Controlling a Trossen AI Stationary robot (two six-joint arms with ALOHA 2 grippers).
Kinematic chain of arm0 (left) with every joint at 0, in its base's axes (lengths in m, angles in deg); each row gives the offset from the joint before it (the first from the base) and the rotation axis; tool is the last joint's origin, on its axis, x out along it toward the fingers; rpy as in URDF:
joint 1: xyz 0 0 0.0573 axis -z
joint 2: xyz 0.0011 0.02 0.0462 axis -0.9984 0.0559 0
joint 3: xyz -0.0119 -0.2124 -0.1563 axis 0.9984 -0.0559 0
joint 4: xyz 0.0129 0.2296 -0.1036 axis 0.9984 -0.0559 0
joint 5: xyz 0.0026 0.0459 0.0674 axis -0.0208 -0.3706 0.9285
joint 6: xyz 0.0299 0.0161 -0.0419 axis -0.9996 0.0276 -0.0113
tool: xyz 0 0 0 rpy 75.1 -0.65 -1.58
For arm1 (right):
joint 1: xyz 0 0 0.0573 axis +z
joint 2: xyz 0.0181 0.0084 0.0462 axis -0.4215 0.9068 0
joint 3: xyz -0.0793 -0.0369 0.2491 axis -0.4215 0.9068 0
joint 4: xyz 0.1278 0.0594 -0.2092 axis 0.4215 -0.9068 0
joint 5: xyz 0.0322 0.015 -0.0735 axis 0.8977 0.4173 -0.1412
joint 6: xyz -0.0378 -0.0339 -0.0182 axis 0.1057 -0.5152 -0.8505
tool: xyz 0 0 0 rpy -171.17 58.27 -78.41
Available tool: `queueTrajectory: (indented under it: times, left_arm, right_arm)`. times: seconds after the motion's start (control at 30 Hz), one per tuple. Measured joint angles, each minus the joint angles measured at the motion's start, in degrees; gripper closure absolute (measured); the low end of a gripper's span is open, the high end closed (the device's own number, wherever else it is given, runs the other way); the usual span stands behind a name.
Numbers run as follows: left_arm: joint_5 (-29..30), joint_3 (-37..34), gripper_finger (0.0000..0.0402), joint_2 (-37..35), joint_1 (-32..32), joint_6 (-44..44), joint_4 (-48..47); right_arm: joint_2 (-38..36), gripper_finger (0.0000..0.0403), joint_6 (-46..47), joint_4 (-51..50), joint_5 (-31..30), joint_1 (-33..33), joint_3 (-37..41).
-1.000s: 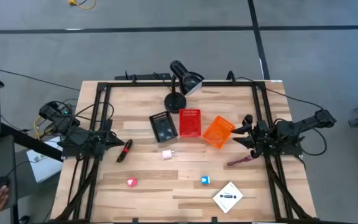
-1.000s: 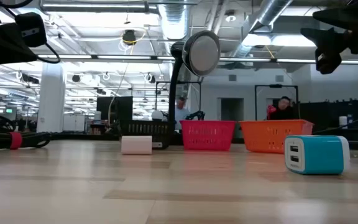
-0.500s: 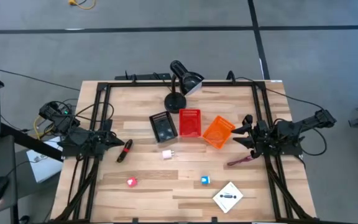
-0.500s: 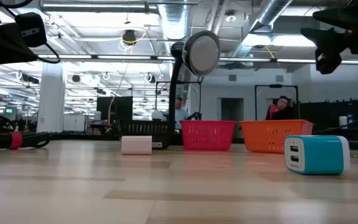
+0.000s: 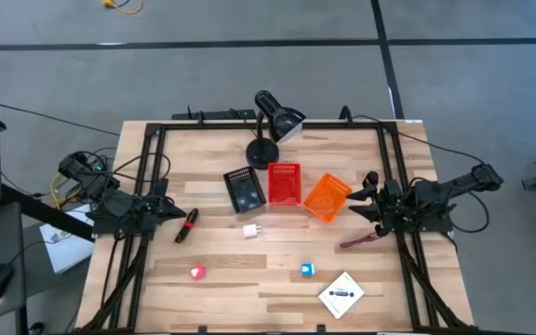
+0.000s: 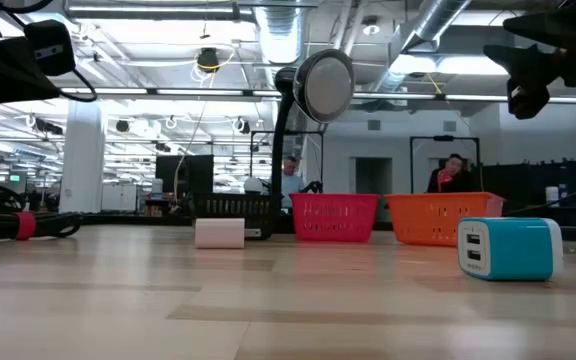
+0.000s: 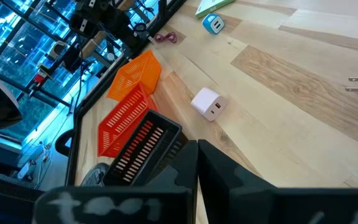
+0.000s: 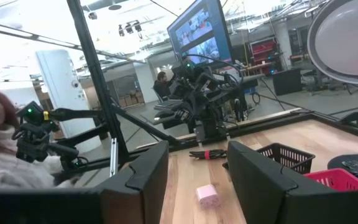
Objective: Pick and place items into bin
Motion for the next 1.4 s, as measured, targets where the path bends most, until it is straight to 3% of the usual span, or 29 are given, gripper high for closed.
queueTrajectory:
  times: [1.4]
  left_arm:
    - [0.0, 0.0, 0.0401, 0.0, 0.0, 0.0, 0.0]
  right_arm:
    - [0.0, 0.0244, 0.0, 0.0, 0.0, 0.0, 0.0]
